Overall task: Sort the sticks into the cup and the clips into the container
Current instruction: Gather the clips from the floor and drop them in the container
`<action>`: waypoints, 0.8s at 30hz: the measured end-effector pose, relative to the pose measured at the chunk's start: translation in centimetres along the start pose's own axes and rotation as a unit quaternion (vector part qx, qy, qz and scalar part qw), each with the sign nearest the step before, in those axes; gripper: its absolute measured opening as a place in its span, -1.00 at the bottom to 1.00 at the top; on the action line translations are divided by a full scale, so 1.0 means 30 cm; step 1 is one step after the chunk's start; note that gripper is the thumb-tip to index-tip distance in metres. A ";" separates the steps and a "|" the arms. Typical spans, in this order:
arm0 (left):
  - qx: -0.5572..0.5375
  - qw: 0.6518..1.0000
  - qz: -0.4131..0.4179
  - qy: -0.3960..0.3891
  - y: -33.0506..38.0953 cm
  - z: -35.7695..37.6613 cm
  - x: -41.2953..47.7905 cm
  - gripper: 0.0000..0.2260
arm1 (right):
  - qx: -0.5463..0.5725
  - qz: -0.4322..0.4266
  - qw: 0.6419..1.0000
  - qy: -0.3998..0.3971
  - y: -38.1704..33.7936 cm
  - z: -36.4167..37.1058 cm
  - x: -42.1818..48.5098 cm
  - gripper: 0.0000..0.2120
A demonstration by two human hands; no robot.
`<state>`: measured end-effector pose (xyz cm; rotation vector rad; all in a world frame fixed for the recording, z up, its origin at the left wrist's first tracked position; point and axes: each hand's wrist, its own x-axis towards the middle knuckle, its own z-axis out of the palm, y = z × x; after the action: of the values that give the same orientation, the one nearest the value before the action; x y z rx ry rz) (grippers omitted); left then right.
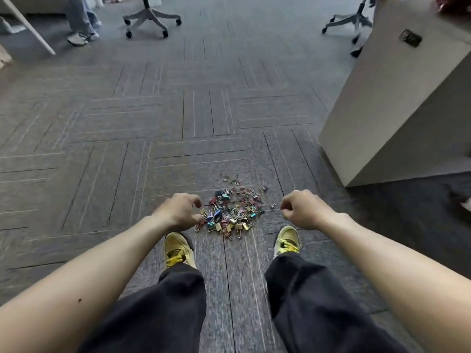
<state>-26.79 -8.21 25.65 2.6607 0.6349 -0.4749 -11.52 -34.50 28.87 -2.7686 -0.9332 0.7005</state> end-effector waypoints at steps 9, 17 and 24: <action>0.018 0.997 -0.021 -0.071 -0.092 0.290 0.351 -0.49 | 0.017 -0.003 0.997 -0.070 0.136 0.309 0.389 -0.71; 0.065 0.981 -0.028 -0.178 -0.189 0.550 0.613 -0.64 | -0.007 -0.060 0.982 -0.177 0.138 0.589 0.687 -0.69; 0.081 0.936 0.104 -0.326 -0.171 0.726 0.741 -0.57 | -0.065 -0.110 0.954 -0.270 0.138 0.770 0.856 -0.65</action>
<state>-15.68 -4.97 -3.71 2.4392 0.1112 -1.3089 -2.19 -22.78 -2.52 -2.5520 -1.4010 1.4375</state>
